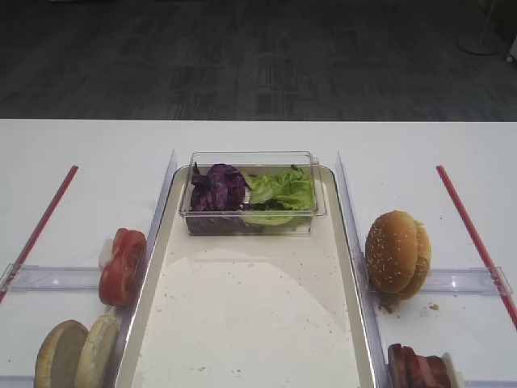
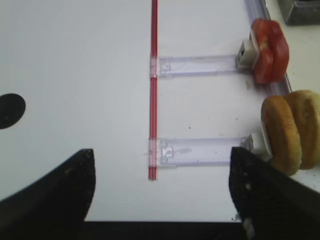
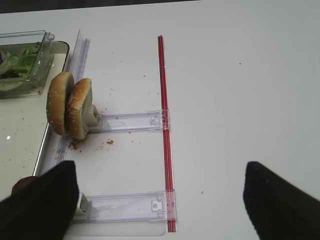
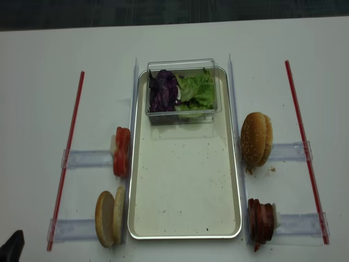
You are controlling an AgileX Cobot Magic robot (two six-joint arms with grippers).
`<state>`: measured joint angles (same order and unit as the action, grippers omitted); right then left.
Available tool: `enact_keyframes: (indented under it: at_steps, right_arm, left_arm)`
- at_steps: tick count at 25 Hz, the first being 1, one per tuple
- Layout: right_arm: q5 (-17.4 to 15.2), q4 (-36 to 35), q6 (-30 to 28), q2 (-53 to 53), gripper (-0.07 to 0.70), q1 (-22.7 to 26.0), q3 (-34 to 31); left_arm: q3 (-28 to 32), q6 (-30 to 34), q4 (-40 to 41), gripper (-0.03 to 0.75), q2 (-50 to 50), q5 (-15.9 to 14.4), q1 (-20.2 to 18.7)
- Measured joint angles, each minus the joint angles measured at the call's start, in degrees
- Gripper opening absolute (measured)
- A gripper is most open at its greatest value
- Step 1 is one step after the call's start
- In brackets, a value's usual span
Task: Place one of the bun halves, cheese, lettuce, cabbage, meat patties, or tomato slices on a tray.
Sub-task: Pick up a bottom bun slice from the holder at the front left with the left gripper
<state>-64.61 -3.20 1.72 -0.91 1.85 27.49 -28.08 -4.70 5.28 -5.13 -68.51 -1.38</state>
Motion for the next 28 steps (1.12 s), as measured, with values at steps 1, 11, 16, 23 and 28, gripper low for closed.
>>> enact_keyframes:
  at_steps: [1,11,16,23,28]
  right_arm:
    - [0.0,0.0,0.0,0.0,0.678,0.0,0.0]
    - [0.0,0.0,0.0,0.0,0.678,0.0,0.0]
    - [0.0,0.0,0.0,0.0,0.678,0.0,0.0]
    - [0.0,0.0,0.0,0.0,0.678,0.0,0.0]
    - [0.0,0.0,0.0,0.0,0.678,0.0,0.0]
  left_arm:
    - [-0.1,0.0,0.0,0.509,-1.9,0.0,0.0]
    - [-1.3,0.0,0.2,0.509,-28.2,1.3,0.0]
    - [-1.3,0.0,0.1,0.509,-40.0,1.4,0.0]
    - [-1.3,0.0,0.0,0.509,-49.3,4.2,0.0]
    - [-1.4,0.0,-0.1,0.509,-49.7,5.6,0.0]
